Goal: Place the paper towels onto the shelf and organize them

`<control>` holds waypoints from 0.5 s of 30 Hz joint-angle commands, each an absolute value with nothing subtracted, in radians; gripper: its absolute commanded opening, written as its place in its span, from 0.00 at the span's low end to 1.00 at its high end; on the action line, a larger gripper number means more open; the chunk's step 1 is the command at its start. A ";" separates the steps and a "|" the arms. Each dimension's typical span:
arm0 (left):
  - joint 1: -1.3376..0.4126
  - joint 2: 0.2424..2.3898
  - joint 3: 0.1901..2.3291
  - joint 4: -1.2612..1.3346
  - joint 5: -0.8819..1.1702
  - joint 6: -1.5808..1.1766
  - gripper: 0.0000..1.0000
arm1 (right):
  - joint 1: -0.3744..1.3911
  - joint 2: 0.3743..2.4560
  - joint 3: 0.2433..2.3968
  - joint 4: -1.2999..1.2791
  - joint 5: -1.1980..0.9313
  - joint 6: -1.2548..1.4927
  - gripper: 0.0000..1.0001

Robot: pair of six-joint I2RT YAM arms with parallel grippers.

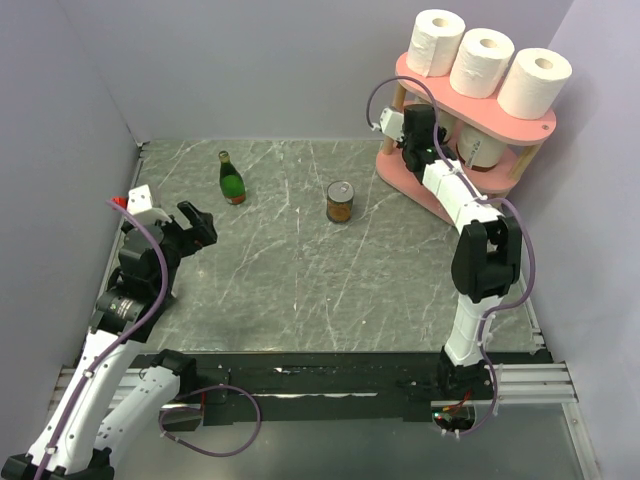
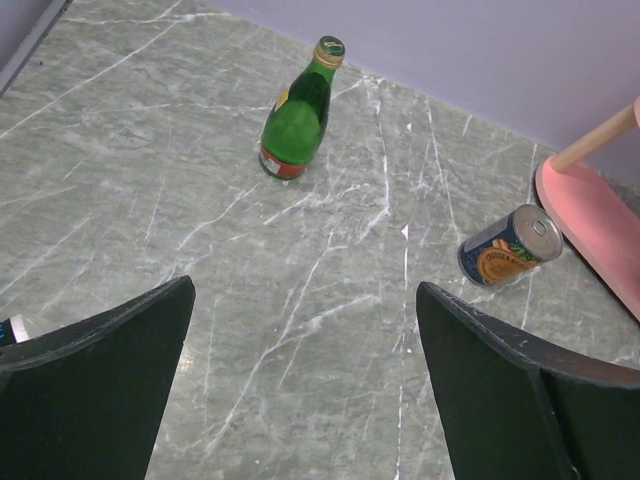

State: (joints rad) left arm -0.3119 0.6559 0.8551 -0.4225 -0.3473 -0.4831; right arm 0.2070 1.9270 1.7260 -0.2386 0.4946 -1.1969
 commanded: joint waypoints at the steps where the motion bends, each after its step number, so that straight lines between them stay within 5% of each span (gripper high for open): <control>1: -0.311 0.664 0.851 -0.385 -0.411 -0.492 0.99 | 0.213 1.846 1.717 -0.207 0.433 -1.138 0.34; 15: -0.185 0.821 0.923 -0.678 -0.631 -0.741 0.96 | 0.425 1.390 1.395 -0.302 0.316 -0.586 0.57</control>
